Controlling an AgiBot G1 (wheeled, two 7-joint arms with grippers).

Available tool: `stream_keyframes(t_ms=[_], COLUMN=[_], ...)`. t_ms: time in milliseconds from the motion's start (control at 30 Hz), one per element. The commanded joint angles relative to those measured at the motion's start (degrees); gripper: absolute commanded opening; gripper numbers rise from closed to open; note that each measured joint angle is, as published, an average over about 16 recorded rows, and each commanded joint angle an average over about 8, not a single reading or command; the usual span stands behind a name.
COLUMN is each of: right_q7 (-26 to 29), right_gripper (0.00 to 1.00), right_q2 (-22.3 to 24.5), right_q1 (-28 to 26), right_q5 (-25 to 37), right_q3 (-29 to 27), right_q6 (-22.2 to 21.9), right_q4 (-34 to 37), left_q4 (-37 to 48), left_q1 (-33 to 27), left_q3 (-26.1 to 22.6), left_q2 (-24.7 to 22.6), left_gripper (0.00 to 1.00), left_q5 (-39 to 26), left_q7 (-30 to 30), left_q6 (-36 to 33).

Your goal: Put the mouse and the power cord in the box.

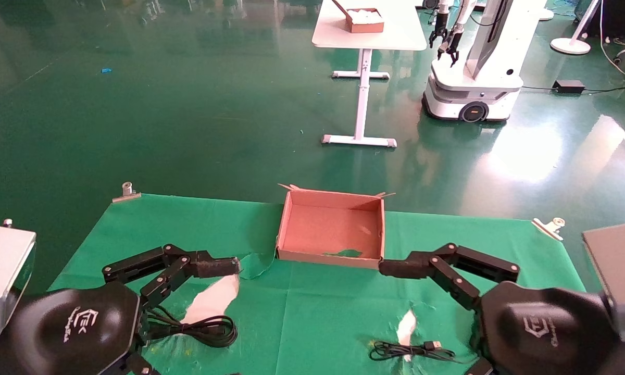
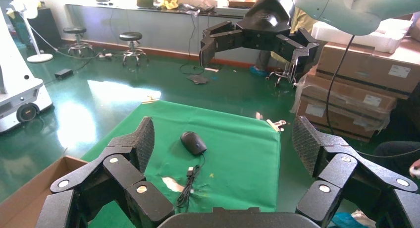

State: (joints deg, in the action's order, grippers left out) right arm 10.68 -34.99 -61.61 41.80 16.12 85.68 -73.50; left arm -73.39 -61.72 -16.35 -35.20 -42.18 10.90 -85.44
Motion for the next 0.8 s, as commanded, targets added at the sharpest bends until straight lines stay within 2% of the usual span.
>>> stream_keyframes(t_ms=[33,667,800], right_q7=[0.00,-0.02,-0.47], right_gripper=[1.00,1.00,1.00], right_q2=[0.00,0.06,0.54], right_q1=[0.00,0.03,-0.05], right_q5=[0.00,-0.03,1.55], right_q3=[0.00,-0.02,0.40], right_q6=[0.00,0.05,0.15], right_q4=[0.00,-0.07,-0.49], left_q4=[0.00,-0.01,0.07], left_q1=[0.00,0.03,0.20], left_q3=[0.00,0.03,-0.32], left_q2=[0.00,0.03,0.27], left_gripper=[1.00,1.00,1.00], left_q5=[0.00,0.02,-0.83], left_q7=[0.00,-0.01,0.10], left_q6=[0.00,-0.03,0.06])
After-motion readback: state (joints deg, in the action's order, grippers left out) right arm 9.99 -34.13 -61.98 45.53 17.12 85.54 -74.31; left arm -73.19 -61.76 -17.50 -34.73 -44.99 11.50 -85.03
